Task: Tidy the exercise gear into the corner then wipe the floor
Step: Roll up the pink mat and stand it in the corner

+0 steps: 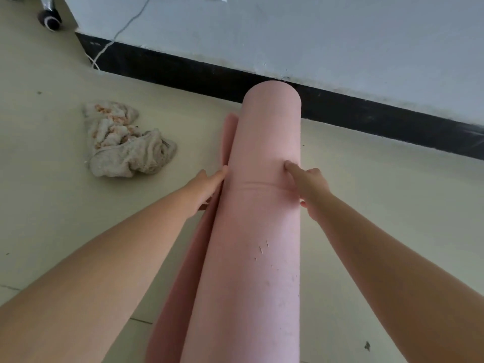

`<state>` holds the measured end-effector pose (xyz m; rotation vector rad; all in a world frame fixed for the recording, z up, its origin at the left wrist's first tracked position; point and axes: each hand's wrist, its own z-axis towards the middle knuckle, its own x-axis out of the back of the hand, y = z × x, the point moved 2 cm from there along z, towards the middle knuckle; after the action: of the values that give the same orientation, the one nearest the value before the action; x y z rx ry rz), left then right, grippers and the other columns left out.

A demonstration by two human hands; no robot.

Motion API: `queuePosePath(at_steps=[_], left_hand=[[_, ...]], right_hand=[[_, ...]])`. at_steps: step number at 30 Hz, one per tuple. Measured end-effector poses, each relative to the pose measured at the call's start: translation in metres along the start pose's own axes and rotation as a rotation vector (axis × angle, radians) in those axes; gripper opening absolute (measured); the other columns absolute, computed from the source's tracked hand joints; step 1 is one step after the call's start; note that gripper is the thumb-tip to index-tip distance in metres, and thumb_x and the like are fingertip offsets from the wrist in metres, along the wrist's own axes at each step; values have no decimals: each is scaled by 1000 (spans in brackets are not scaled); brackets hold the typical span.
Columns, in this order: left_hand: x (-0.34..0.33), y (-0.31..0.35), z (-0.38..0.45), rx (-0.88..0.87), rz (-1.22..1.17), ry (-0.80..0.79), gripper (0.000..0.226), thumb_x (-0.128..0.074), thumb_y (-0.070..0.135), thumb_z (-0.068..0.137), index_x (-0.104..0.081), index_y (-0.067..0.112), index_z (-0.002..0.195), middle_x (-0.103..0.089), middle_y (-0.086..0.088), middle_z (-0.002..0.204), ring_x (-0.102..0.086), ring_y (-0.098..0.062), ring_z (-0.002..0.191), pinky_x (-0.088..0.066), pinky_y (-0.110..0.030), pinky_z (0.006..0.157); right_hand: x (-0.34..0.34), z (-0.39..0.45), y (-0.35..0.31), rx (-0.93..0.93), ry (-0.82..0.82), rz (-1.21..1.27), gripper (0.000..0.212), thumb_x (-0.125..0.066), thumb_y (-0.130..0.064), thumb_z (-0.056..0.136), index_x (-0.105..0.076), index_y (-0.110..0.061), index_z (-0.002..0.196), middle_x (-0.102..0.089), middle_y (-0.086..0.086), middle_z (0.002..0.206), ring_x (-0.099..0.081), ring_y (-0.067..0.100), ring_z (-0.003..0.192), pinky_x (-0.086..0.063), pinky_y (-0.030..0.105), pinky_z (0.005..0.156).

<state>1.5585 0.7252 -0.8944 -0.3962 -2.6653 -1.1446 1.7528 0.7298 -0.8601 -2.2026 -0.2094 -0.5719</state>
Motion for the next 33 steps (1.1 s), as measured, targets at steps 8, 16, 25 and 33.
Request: queuePosePath(at_steps=[8,16,25,33], left_hand=[[-6,21,-39,-75,-144,-82,62,-45,63,86,-45,22,132,-43,3,145,-38,-18,137,-27,-38,117],[20,107,-109,-336,-157,147,95,-53,61,83,4,29,151,-18,0,158,-25,-25,144,-23,-42,118],[49,226,-222,-784,-216,249,83,-58,48,87,-5,37,150,-21,4,153,-29,-16,141,-31,-31,108],[42,230,-237,-839,-102,145,90,-69,35,81,-11,30,149,-27,5,152,-36,-13,134,-33,-32,109]], right_hand=[[9,-19,5,81,-67,155,71,-51,-51,87,-27,-18,145,-35,3,149,-41,26,129,-37,39,106],[61,-81,-60,342,-77,237,71,-54,-60,79,-30,-36,142,-41,-9,144,-43,21,131,-38,46,108],[150,-163,-167,703,94,265,49,-49,-51,88,-38,-28,130,-54,-1,85,-57,25,96,-47,35,84],[178,-172,-174,672,8,302,47,-34,-47,95,-56,-6,97,-56,14,126,-52,26,111,-38,40,108]])
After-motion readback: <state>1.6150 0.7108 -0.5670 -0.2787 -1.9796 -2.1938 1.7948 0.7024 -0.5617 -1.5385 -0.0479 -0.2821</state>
